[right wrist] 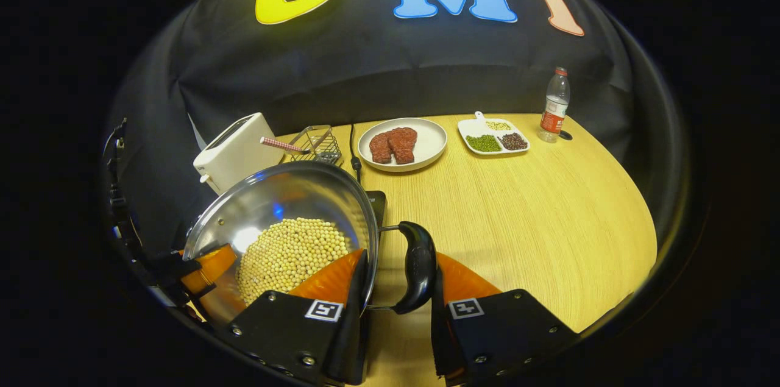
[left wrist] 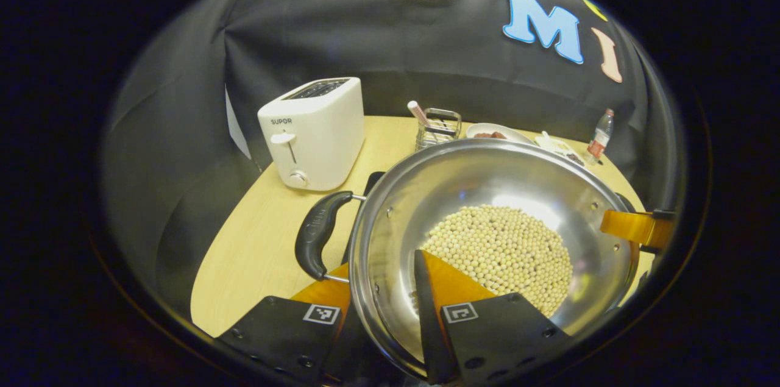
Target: First push the handle of the pot to place it horizontally, then grasp the pot with both hands and set it on the induction cooktop.
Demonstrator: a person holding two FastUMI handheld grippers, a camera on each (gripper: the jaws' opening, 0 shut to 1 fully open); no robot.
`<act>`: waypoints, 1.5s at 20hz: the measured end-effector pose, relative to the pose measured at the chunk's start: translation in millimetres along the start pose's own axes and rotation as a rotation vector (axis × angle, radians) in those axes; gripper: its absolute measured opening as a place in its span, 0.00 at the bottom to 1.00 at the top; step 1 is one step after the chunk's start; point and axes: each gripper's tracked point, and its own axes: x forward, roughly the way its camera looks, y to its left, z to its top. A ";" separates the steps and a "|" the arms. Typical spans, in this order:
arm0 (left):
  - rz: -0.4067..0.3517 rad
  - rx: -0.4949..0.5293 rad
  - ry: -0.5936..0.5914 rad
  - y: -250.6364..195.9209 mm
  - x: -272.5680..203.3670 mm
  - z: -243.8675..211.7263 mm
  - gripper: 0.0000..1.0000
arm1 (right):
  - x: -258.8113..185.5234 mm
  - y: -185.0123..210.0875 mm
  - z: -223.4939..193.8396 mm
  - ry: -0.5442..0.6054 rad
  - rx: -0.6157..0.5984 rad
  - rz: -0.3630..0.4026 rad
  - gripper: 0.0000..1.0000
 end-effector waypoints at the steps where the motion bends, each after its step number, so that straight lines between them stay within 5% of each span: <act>1: 0.001 0.002 0.003 2.2 2.7 -0.2 0.46 | 1.4 2.2 -0.5 -0.001 -0.002 -0.003 0.49; 12: 0.013 0.011 -0.039 7.2 6.1 0.8 0.49 | 9.9 4.4 -3.1 -0.001 0.019 0.006 0.51; 13: 0.021 0.018 -0.044 10.0 6.1 1.2 0.54 | 9.0 4.8 -1.7 -0.004 0.010 0.011 0.52; 16: 0.076 0.002 -0.049 23.4 0.8 -2.5 0.96 | 0.7 2.5 10.3 -0.068 -0.068 0.008 0.69; 18: 0.100 -0.037 -0.064 28.9 -8.0 -1.6 0.92 | -9.4 -5.6 21.4 -0.114 -0.080 -0.016 0.99; 19: 0.120 -0.038 -0.085 32.6 -12.8 4.3 1.00 | -14.1 -8.1 25.8 -0.129 -0.074 -0.017 0.97; 25: 0.217 -0.050 -0.252 37.6 -65.1 54.9 1.00 | -65.2 -46.5 53.0 -0.239 -0.076 -0.007 0.97; 30: 0.203 -0.057 -0.407 -19.3 -135.3 102.7 0.99 | -133.1 -81.2 70.4 -0.344 -0.089 0.031 0.97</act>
